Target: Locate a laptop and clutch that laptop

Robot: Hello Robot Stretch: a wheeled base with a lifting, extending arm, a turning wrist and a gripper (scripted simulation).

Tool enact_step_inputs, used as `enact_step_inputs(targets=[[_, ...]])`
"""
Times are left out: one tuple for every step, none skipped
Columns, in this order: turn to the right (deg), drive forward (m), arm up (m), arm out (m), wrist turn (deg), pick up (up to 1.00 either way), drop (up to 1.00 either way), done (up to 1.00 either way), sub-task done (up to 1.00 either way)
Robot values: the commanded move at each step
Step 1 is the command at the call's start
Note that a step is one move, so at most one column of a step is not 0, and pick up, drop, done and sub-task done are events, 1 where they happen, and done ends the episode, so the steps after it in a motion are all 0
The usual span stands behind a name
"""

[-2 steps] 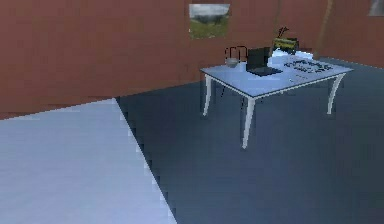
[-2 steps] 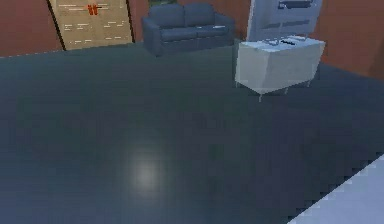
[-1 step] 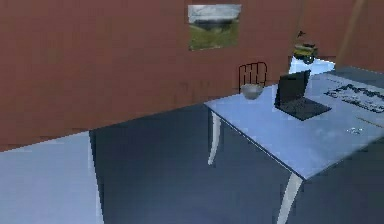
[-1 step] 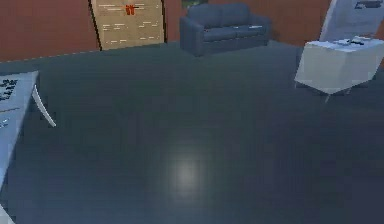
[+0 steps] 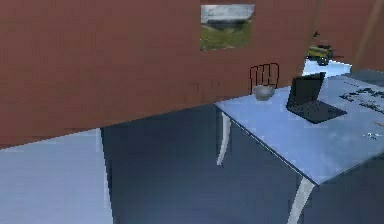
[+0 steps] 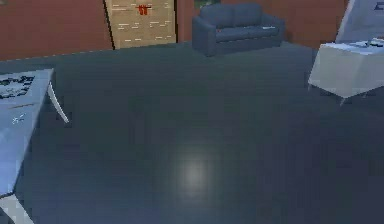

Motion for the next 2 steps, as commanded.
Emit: enact_step_inputs(targets=[[0.0,0.50,0.00,0.00,0.0,0.00,0.00,0.00,0.00],[-39.0,0.00,0.00,0.00,0.0,0.00,0.00,0.00,0.00]])
